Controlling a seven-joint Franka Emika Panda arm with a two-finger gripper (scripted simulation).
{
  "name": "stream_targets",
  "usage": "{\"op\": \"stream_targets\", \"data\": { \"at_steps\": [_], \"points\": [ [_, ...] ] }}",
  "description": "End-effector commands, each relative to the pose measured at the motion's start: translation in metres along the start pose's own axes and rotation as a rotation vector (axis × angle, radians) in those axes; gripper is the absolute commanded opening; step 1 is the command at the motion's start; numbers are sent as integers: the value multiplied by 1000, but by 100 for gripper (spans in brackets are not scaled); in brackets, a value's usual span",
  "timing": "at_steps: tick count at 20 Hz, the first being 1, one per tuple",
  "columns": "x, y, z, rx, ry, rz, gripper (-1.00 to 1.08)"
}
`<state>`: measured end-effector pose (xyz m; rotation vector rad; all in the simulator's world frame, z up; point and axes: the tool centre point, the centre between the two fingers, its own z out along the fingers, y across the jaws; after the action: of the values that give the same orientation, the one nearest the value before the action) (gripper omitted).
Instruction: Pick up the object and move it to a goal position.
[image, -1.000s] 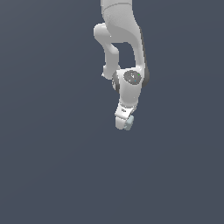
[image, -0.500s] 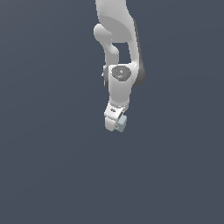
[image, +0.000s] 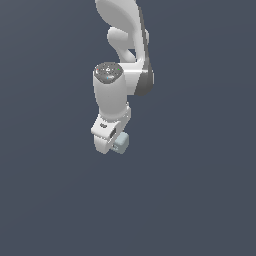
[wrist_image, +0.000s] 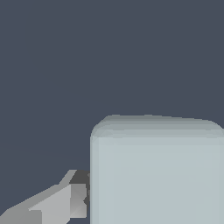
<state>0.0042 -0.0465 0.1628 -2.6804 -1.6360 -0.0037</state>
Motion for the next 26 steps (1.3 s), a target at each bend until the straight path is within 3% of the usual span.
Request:
{"op": "stream_targets", "data": {
  "at_steps": [1,13,26],
  "points": [
    [-12,20,-15,1,0,-1,-100],
    [-51,91,-67,0,-2,0,-100],
    [-63,117,-85,0,-3,0,-100]
  ]
}}
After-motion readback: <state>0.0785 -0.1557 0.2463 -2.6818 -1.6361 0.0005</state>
